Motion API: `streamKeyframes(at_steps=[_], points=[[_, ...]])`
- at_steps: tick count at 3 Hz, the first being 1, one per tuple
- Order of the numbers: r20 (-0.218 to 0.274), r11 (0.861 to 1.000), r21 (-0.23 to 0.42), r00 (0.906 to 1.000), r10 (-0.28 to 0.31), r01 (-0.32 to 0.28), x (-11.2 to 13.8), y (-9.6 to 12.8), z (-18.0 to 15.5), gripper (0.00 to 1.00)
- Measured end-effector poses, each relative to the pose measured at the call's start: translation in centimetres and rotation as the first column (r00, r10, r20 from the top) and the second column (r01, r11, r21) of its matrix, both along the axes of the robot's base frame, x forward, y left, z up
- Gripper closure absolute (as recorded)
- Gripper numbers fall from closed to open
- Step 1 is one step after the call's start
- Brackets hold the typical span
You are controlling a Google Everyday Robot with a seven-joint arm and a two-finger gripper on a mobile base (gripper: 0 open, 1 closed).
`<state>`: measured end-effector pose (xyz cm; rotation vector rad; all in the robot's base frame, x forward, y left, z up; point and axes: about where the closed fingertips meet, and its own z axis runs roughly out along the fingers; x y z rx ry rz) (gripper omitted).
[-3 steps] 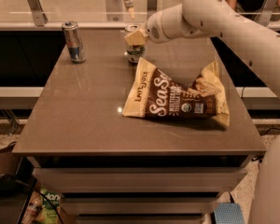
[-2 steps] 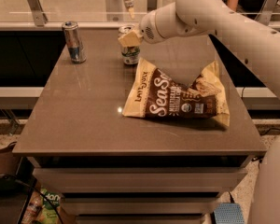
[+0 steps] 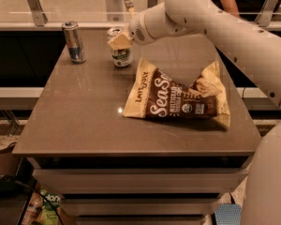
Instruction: Move 7up can near redbull can
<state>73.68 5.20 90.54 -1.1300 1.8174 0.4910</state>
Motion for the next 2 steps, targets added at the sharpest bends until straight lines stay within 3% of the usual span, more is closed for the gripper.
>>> streamKeyframes(at_steps=[2], points=[[0.042,0.994,0.017,0.9932,0.109,-0.110,0.3,2.5,0.3,1.00]])
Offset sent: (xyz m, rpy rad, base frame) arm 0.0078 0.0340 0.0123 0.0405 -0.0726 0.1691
